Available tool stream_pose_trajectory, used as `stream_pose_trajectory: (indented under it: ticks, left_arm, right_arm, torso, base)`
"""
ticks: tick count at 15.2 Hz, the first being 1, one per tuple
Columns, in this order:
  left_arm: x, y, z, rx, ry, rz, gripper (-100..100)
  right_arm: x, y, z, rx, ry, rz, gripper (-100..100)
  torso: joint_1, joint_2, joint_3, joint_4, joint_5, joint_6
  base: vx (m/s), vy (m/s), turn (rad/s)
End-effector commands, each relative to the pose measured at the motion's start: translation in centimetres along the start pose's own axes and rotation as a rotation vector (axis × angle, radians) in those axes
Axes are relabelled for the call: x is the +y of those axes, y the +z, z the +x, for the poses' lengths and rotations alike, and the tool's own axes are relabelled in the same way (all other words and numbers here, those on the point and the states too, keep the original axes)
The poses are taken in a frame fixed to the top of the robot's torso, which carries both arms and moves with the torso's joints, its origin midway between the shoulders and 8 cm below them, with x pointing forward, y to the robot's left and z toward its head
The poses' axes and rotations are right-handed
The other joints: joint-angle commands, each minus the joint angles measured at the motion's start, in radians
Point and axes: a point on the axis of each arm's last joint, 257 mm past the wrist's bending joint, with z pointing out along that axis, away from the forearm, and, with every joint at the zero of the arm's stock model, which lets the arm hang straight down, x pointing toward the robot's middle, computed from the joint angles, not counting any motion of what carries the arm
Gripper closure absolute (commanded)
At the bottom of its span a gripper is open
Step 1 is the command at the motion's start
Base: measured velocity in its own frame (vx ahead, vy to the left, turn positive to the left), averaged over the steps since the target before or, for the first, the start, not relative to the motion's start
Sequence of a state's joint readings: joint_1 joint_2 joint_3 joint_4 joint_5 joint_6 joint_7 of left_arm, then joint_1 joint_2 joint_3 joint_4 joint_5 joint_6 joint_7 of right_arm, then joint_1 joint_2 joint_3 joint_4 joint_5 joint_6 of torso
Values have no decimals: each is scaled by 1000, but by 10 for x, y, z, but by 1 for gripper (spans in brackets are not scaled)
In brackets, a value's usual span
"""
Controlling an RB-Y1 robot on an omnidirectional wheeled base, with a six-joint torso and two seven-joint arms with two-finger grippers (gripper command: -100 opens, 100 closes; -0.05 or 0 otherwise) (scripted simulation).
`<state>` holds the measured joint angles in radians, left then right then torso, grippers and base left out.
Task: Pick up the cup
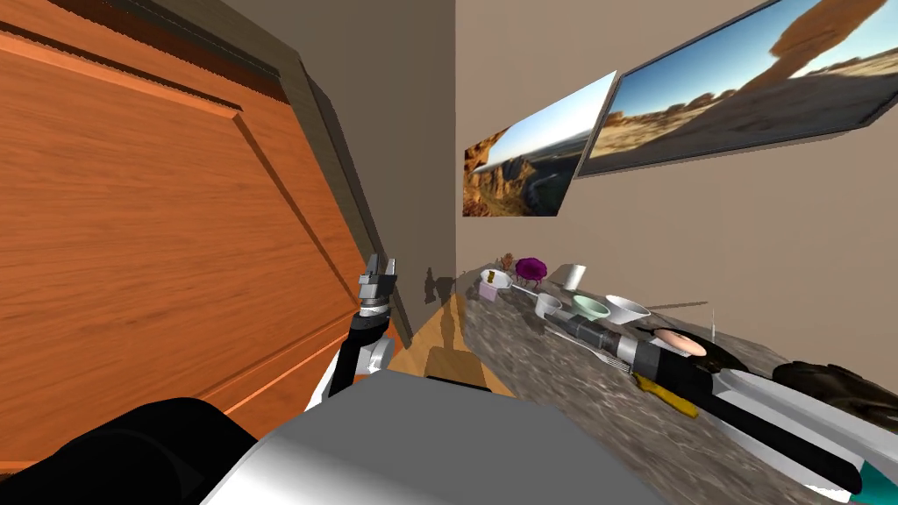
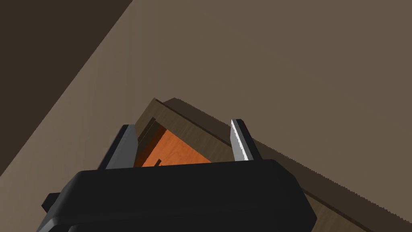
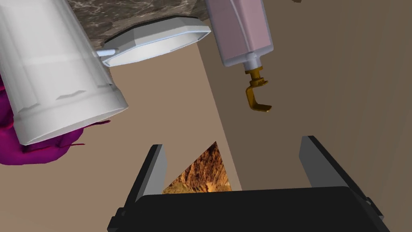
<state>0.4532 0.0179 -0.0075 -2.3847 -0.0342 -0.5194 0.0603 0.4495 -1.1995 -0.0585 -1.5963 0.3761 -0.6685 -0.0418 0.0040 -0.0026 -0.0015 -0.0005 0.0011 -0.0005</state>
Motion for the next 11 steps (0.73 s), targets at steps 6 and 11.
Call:
stream_pose_trajectory:
  ticks: [6, 11]
  left_arm:
    - [0, 0, 0, 0, 0, 0, 0]
    - [0, 0, 0, 0, 0, 0, 0]
  right_arm:
    - [-43, -29, 13, 177, -141, 55, -100]
    - [-71, -54, 21, 309, -229, 91, -100]
  torso:
    - [0, -1, -1, 0, 0, 0]
    - [0, -2, -1, 0, 0, 0]
  base:
    - [46, 43, 120]
    - [53, 39, 106]
